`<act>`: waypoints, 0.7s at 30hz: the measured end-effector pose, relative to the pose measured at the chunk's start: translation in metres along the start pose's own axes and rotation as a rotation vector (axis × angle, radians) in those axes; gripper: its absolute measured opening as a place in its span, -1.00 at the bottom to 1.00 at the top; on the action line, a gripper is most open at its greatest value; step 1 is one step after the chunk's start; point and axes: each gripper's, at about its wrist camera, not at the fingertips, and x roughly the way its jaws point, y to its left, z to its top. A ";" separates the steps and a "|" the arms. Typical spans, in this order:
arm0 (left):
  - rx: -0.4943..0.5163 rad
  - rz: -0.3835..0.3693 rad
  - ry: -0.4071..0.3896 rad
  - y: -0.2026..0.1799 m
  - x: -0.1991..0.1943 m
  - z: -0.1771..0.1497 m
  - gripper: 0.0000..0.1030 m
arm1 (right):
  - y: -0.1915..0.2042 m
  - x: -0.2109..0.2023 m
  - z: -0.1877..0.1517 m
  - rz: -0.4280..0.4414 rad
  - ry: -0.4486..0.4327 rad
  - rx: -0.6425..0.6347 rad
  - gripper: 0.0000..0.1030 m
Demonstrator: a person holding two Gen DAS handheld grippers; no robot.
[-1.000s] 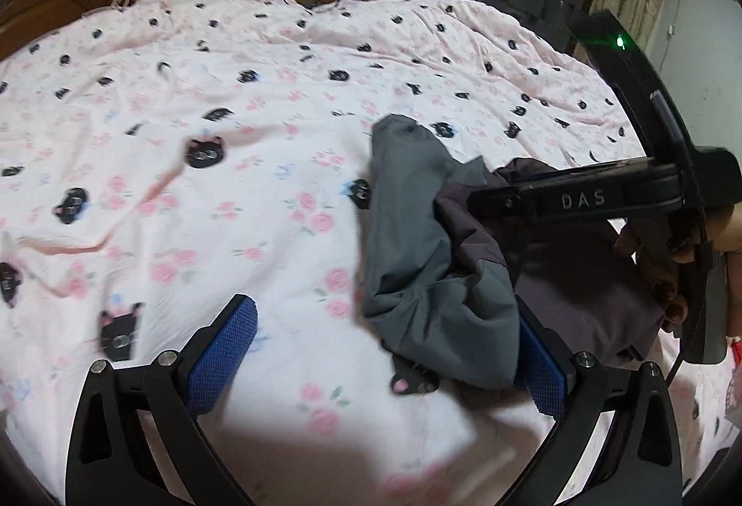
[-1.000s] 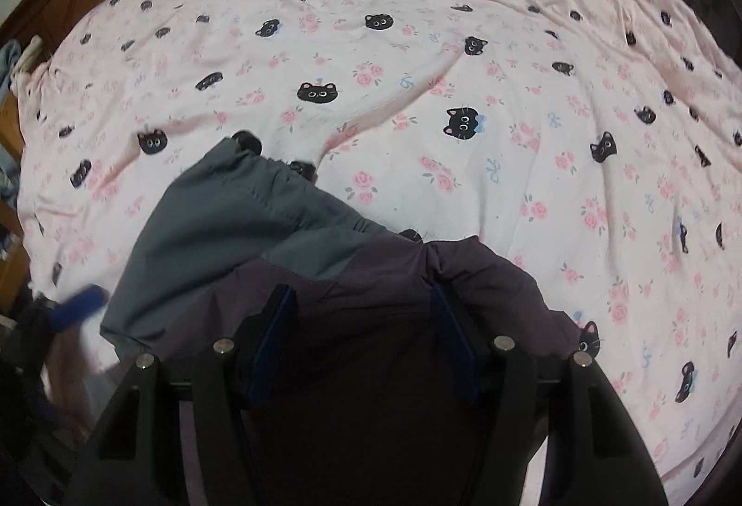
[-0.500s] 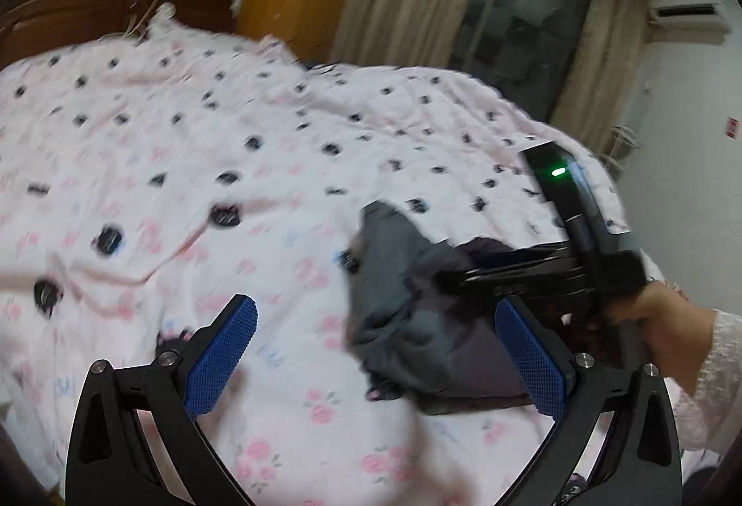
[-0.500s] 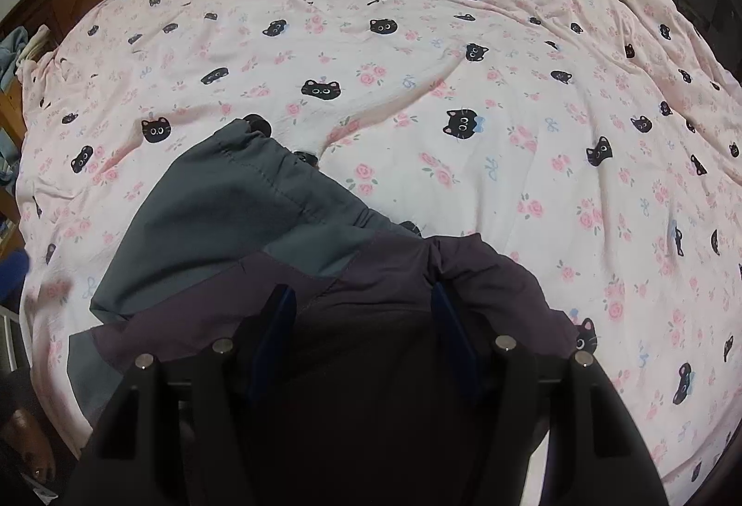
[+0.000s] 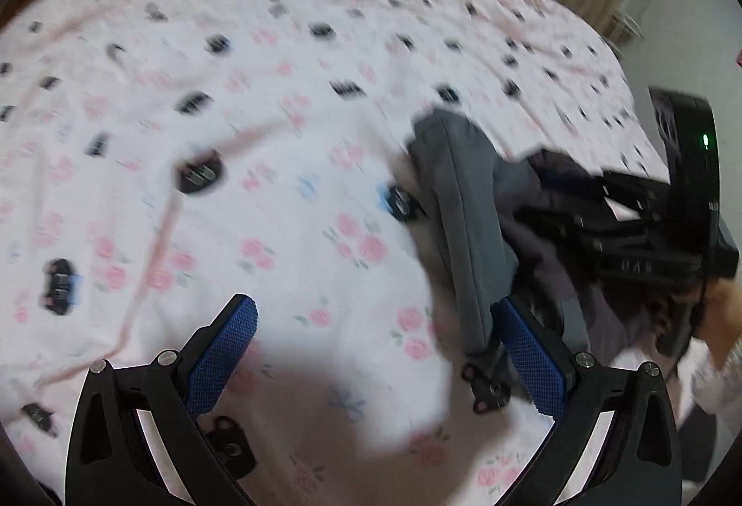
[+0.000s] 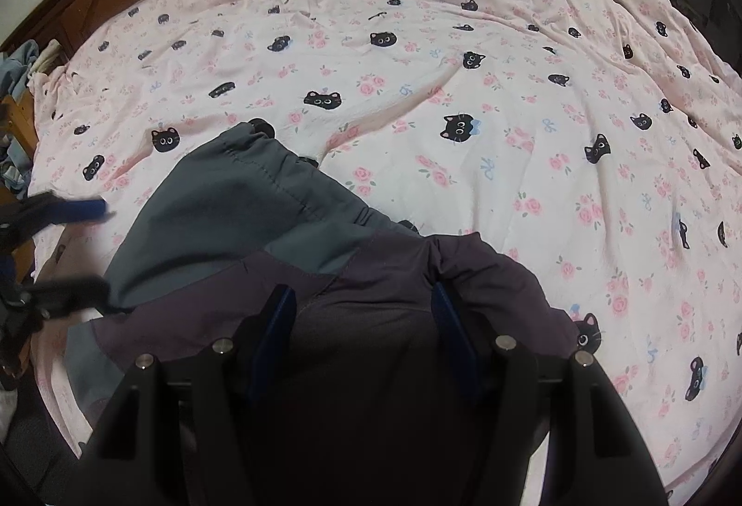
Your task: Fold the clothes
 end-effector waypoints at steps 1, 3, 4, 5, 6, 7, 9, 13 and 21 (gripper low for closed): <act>0.015 -0.010 0.010 -0.004 0.002 -0.003 0.99 | 0.000 0.000 0.000 0.000 -0.001 -0.001 0.23; 0.044 -0.030 0.029 -0.011 0.006 -0.009 0.99 | 0.000 0.000 -0.001 -0.001 -0.003 -0.004 0.23; 0.033 -0.039 0.029 -0.010 0.006 -0.010 0.99 | 0.000 0.000 -0.001 -0.002 -0.003 -0.006 0.23; 0.022 -0.048 0.029 -0.010 0.005 -0.011 0.99 | 0.001 0.001 -0.001 -0.002 -0.004 -0.007 0.23; 0.008 -0.058 0.024 -0.008 0.004 -0.010 0.99 | 0.001 0.001 -0.001 -0.003 -0.005 -0.009 0.23; -0.006 -0.067 0.019 -0.007 0.002 -0.009 0.99 | 0.001 0.001 -0.001 -0.003 -0.006 -0.010 0.23; -0.033 -0.085 0.010 -0.004 0.000 -0.006 0.99 | 0.001 0.001 -0.002 -0.004 -0.007 -0.013 0.23; 0.075 0.014 0.074 -0.018 0.010 -0.010 0.99 | 0.002 0.001 -0.002 -0.007 -0.011 -0.019 0.23; 0.256 0.109 0.188 -0.030 0.007 -0.034 0.99 | 0.004 0.002 -0.003 -0.020 -0.012 -0.040 0.23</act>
